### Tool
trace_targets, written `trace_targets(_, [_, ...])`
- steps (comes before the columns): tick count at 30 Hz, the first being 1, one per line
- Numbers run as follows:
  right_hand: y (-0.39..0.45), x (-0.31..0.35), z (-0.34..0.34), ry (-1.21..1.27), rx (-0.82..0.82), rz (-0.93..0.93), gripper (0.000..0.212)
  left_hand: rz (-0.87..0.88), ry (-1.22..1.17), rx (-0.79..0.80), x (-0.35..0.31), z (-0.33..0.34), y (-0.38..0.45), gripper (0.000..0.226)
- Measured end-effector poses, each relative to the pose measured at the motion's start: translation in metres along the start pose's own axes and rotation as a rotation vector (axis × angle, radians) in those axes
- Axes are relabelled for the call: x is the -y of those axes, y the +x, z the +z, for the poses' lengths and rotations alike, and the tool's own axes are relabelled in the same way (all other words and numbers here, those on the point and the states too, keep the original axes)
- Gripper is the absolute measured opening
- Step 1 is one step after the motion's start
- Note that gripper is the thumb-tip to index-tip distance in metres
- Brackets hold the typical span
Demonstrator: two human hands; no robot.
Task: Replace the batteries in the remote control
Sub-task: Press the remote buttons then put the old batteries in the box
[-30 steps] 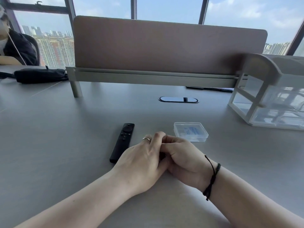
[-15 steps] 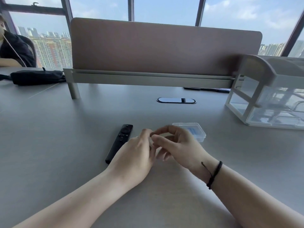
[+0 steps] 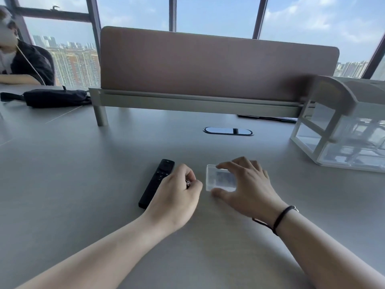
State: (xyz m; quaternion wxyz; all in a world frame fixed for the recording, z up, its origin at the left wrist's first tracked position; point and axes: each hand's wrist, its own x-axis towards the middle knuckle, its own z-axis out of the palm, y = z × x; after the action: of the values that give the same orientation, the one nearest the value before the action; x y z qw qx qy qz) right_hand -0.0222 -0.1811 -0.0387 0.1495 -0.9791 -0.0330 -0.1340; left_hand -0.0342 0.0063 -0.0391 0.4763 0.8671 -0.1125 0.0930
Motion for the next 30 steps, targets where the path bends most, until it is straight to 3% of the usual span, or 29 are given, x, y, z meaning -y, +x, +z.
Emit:
trace_targets(2, [-0.003,0.007,0.003,0.044,0.032,-0.067,0.063,0.031,0.005,0.012,0.003,0.001,0.0,0.01])
trace_targets(7, [-0.002,0.001,0.009,0.251,0.093,-0.213,0.061,0.096,0.041,0.023,0.008,0.003,-0.002,0.044])
trace_targets(12, [-0.002,0.009,0.0,0.689,0.029,-0.193,0.05,-0.07,-0.105,0.036,0.005,-0.001,0.0,0.095])
trace_targets(14, [-0.007,0.016,-0.004,0.81,0.059,-0.204,0.044,-0.126,-0.236,0.085,0.002,-0.002,0.003,0.093])
trace_targets(17, [-0.015,0.026,-0.006,0.724,0.095,-0.278,0.034,-0.146,-0.461,0.139,-0.004,-0.004,0.001,0.066])
trace_targets(22, [-0.018,0.034,-0.008,0.694,0.109,-0.315,0.024,-0.168,-0.471,0.118,-0.001,-0.003,0.002,0.065])
trace_targets(25, [-0.018,0.037,-0.007,0.776,0.112,-0.278,0.03,-0.139,-0.404,0.093,0.004,-0.002,0.004,0.065])
trace_targets(28, [-0.015,0.036,-0.004,0.868,0.152,-0.249,0.058,-0.123,-0.416,0.092,0.006,-0.002,0.005,0.065])
trace_targets(30, [-0.013,0.035,-0.005,0.939,0.173,-0.2,0.055,-0.128,-0.479,0.111,0.003,-0.002,0.004,0.066])
